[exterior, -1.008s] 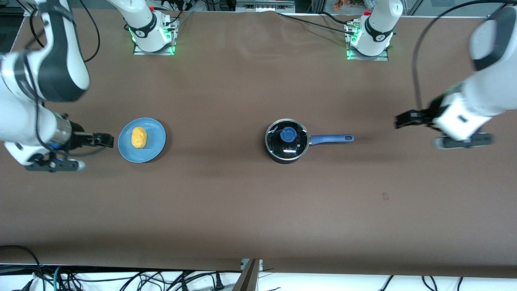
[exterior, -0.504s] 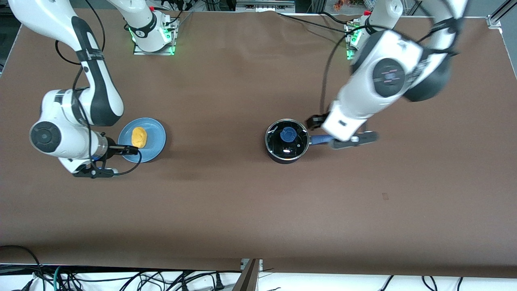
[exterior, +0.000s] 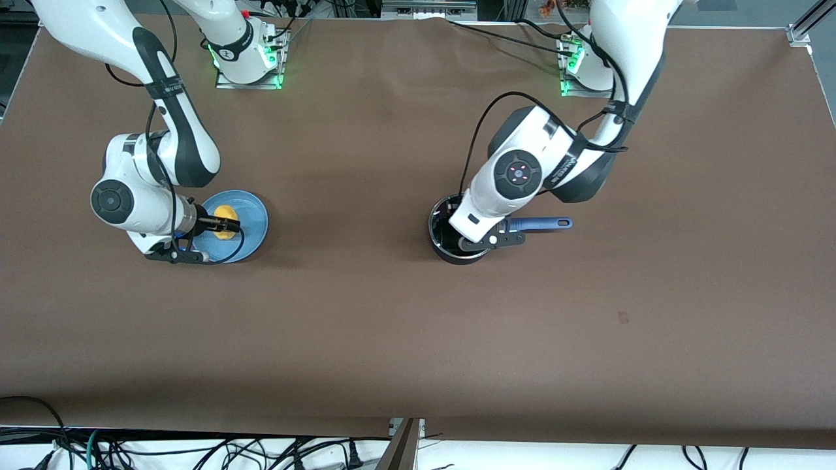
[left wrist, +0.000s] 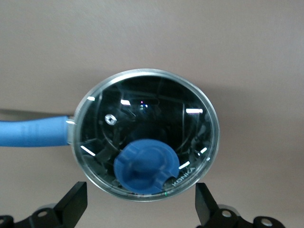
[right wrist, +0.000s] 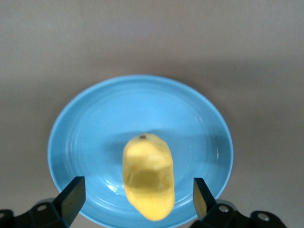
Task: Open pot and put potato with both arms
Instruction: 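Grasp the potato with the right gripper while the left gripper grasps the knob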
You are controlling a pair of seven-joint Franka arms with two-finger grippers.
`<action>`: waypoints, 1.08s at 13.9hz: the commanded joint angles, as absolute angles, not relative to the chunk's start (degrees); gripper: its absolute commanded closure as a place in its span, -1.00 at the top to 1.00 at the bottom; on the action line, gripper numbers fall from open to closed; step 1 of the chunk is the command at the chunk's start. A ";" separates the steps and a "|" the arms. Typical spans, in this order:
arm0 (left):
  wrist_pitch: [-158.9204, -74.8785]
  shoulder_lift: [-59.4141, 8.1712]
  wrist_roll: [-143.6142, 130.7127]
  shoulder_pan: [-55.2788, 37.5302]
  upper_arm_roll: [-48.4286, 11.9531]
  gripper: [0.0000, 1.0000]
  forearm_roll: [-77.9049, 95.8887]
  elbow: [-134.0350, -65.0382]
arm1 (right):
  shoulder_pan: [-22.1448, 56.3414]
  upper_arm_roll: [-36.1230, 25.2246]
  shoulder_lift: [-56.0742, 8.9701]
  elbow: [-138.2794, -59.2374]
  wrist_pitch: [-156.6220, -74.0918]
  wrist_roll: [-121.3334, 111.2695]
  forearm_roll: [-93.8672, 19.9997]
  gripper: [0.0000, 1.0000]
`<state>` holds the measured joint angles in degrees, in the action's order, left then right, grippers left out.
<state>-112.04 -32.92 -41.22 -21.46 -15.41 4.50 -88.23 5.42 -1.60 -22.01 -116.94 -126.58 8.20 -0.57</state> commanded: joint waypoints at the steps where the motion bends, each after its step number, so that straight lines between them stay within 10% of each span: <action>1: -112.49 -33.48 -40.17 -22.94 -14.77 1.00 4.39 -88.94 | 5.54 -1.41 -20.12 -121.98 -130.76 8.53 -1.23 0.99; 8: -120.23 -33.58 -39.46 -23.38 -14.76 1.00 1.68 -93.34 | 5.71 -1.49 -21.62 -125.16 -138.85 6.16 -0.70 0.98; 12: -120.23 -33.66 -39.46 -23.29 -14.59 1.00 1.49 -93.25 | 5.71 -1.49 -22.50 -125.24 -140.71 6.06 -0.70 0.14; 15: -120.23 -33.66 -39.46 -23.38 -14.68 0.62 -0.87 -92.81 | 5.71 -1.49 -22.50 -125.24 -140.54 6.06 -0.70 -0.07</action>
<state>-120.13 -34.32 -40.24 -23.16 -14.92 1.38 -92.93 5.61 -1.52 -22.98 -124.08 -139.38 6.88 -0.54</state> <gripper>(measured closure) 0.066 0.467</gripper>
